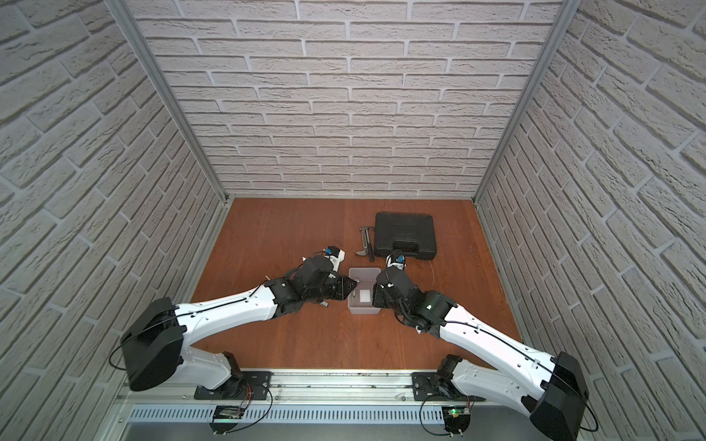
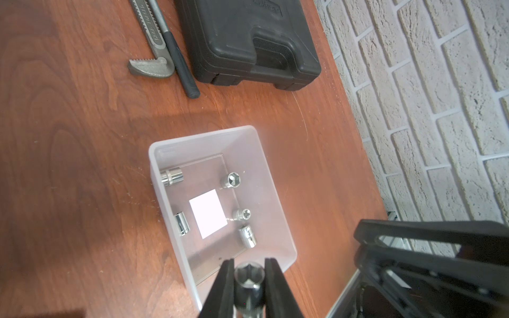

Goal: Put the socket on the desktop into the storage box
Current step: Place the socket head in the storage box.

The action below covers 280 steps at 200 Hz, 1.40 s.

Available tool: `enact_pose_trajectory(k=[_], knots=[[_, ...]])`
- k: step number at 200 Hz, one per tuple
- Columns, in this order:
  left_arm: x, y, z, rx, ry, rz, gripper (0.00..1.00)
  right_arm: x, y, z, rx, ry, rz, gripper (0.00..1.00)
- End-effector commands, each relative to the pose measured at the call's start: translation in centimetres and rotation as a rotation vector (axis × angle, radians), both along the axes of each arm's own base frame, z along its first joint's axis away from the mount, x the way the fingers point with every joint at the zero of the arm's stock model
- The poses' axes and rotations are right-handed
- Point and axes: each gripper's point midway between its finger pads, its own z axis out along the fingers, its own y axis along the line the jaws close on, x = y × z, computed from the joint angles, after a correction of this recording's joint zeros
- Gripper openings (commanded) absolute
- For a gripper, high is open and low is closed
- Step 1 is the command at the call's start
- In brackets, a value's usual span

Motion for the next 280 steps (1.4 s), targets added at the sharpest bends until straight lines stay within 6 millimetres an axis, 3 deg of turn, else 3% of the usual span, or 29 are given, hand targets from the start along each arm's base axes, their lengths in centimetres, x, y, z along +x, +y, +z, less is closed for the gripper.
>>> enact_pose_trajectory(k=[1, 177, 280], knots=[[0.5, -1.5, 1.6, -0.054, -0.035, -0.014, 0.0, 0.1, -0.6, -0.3, 0.003, -0.004, -0.027, 0.33], [0.5, -2.8, -0.5, -0.035, -0.013, -0.019, 0.0, -0.3, -0.8, -1.1, 0.02, 0.008, -0.03, 0.32], [0.8, -3.6, -0.6, -0.027, -0.014, -0.034, 0.0, -0.3, -0.8, -1.2, 0.024, 0.004, -0.031, 0.32]])
